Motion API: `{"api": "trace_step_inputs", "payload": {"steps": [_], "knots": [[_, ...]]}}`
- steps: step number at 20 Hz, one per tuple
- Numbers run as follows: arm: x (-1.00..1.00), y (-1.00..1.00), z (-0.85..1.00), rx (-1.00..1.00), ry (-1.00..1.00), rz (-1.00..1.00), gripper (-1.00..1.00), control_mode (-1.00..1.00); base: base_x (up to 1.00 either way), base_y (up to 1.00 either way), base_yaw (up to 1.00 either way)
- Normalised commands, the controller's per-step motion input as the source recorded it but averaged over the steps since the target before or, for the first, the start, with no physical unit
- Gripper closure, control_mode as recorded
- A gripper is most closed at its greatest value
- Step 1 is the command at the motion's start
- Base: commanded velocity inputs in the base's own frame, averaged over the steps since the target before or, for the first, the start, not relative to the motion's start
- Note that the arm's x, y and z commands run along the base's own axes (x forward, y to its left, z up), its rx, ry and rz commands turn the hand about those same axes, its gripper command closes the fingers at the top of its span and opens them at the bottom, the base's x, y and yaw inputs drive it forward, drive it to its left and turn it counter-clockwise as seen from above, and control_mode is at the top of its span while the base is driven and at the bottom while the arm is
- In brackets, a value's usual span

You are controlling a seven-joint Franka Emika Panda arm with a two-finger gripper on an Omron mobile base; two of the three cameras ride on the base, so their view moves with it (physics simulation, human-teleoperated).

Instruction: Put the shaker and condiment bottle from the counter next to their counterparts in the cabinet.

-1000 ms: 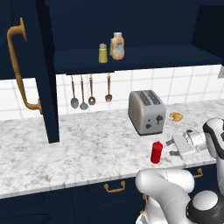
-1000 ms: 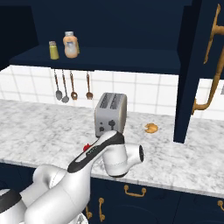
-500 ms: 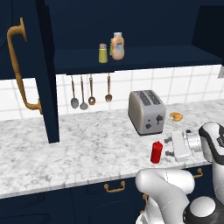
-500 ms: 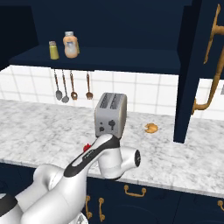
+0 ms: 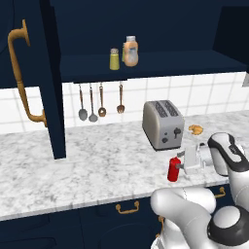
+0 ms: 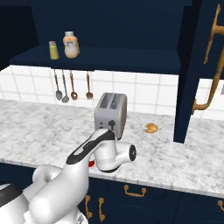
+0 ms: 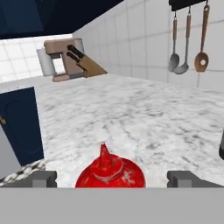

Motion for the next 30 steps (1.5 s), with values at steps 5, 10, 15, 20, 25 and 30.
{"api": "trace_step_inputs", "payload": {"steps": [5, 10, 15, 20, 25, 30], "knots": [[0.00, 0.07, -0.04, 0.00, 0.07, -0.02, -1.00, -1.00, 0.00, 0.00, 0.00], [0.00, 0.11, -0.06, 0.00, 0.03, 0.00, -1.00, -1.00, 0.00, 0.00, 0.00], [-0.12, 0.07, -0.16, 0.00, 0.00, -0.01, -1.00, -1.00, 0.00, 0.00, 0.00], [-0.11, 0.01, -0.23, 0.00, 0.00, -0.02, 1.00, -1.00, 0.00, 0.00, 0.00], [-0.03, 0.02, -0.08, 0.00, 0.00, 0.00, 1.00, -1.00, 0.00, 0.00, 0.00], [-0.02, 0.02, 0.29, 0.00, 0.01, 0.00, 1.00, -1.00, 0.00, 0.00, 0.00]]}}
